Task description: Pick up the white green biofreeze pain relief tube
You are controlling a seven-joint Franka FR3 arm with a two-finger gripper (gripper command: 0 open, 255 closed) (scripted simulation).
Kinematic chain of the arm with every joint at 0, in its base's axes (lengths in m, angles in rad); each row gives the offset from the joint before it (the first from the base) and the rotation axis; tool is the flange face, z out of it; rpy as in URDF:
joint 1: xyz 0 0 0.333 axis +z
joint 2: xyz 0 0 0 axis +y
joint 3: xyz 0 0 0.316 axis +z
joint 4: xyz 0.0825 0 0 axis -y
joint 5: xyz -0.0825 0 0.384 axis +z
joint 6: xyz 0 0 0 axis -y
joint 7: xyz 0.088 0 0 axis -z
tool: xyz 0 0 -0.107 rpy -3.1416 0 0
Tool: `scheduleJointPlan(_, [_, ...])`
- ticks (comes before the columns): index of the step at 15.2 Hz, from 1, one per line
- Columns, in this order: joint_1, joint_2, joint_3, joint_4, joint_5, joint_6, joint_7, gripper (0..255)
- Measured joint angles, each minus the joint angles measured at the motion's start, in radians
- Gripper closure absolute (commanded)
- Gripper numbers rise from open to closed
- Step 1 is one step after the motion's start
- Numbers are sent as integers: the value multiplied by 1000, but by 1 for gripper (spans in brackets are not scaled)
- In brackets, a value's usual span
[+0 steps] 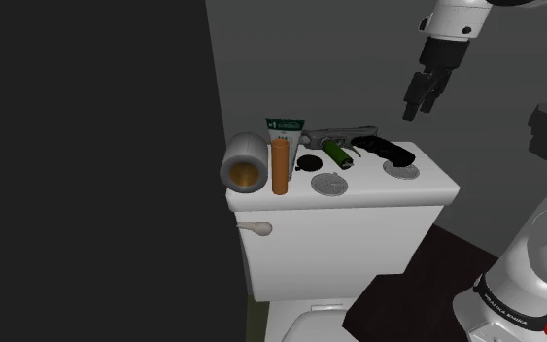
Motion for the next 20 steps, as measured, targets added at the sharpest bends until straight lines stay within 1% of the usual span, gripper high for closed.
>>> scheduleJointPlan(2, [5,14,7,11,5,0,5,0])
scheduleJointPlan(8, [58,158,95,158,51,-33,64,0])
scheduleJointPlan(13, [98,300,167,309,75,-67,113,0])
scheduleJointPlan(20, [155,529,274,583,82,-148,204,0])
